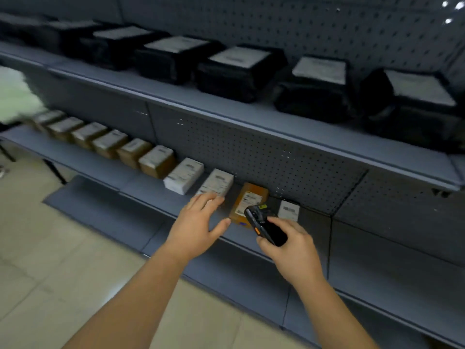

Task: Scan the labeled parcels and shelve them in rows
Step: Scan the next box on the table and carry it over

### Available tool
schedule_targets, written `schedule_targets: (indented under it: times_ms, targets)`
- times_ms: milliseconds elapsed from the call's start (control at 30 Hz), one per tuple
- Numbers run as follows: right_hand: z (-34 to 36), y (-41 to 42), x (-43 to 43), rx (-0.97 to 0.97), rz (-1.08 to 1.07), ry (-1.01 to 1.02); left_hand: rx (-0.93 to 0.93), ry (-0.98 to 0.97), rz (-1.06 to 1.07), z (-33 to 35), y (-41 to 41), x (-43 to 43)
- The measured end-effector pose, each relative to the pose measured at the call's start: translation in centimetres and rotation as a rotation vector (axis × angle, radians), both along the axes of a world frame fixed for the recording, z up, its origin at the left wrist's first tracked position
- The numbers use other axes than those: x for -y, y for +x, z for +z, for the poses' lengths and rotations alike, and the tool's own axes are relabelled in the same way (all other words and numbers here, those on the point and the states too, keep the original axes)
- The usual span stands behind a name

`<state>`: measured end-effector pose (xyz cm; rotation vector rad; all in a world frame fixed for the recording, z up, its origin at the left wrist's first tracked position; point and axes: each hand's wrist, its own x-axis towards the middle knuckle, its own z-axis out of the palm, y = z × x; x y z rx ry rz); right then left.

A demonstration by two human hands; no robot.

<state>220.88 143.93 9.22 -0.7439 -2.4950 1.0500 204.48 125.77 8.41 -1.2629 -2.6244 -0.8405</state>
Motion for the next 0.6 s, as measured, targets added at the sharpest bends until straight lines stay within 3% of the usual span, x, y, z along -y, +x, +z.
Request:
schedule_targets:
  times_ms: [400, 600]
  targets:
    - [9.8, -20.9, 26.9, -0.147, 0.323, 0.078, -0.127, 0.170, 0.359, 8.7, -13.7, 31.3]
    - [10.3, -34.0, 39.4, -0.200, 0.490, 0.055, -0.145, 0.242, 0.527, 8.7, -23.8, 44.5]
